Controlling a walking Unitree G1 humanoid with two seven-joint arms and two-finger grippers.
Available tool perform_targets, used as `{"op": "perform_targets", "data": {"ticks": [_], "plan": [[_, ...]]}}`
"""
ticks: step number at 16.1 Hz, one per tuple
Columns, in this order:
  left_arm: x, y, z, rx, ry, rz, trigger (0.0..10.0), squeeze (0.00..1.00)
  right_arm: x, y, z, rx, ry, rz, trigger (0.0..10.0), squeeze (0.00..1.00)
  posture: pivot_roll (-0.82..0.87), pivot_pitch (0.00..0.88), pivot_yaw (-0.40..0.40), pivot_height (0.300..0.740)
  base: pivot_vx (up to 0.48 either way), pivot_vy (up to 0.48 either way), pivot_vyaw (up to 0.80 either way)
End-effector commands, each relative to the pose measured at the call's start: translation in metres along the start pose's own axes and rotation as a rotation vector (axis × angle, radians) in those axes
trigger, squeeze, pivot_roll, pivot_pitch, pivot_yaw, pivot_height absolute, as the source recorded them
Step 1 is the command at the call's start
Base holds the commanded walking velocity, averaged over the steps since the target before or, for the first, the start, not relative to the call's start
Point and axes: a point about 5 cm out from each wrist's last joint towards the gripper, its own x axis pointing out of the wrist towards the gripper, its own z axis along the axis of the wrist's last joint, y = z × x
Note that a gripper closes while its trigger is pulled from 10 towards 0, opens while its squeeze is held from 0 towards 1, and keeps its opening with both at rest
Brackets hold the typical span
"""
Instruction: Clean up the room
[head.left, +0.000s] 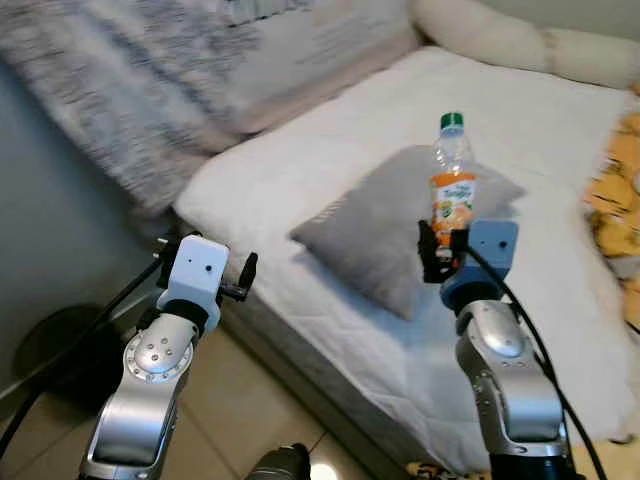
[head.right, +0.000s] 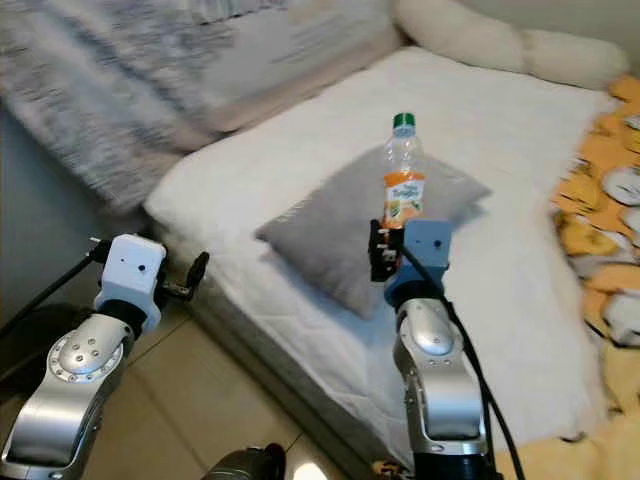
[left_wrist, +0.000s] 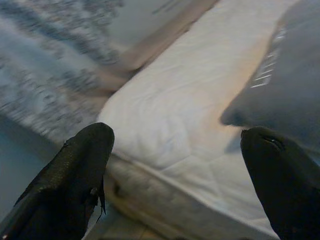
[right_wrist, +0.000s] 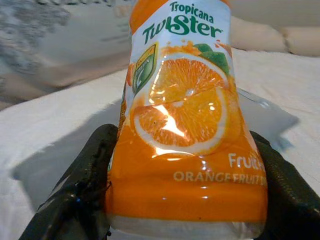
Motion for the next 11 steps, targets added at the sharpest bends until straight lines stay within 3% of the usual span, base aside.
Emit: {"op": "perform_targets", "data": {"ticks": [1, 6, 11], "plan": [[0.002, 0.003, 0.000, -0.003, 0.009, 0.024, 10.0, 0.00, -0.001, 0.003, 0.005, -0.006, -0.012, 0.013, 10.0, 0.00, 0.04, 0.000, 0.054, 0.740, 0.000, 0.000, 0.80], [0.010, -0.006, 0.006, 0.003, -0.021, -0.005, 10.0, 0.00, 0.003, 0.005, 0.007, -0.002, 0.014, 0.026, 10.0, 0.00, 0.04, 0.000, 0.043, 0.740, 0.000, 0.000, 0.80], [0.014, -0.006, 0.010, -0.020, -0.040, -0.004, 10.0, 0.00, 0.007, 0.009, 0.003, 0.065, 0.076, 0.068, 10.0, 0.00, 0.04, 0.000, 0.046, 0.740, 0.000, 0.000, 0.80]]}}
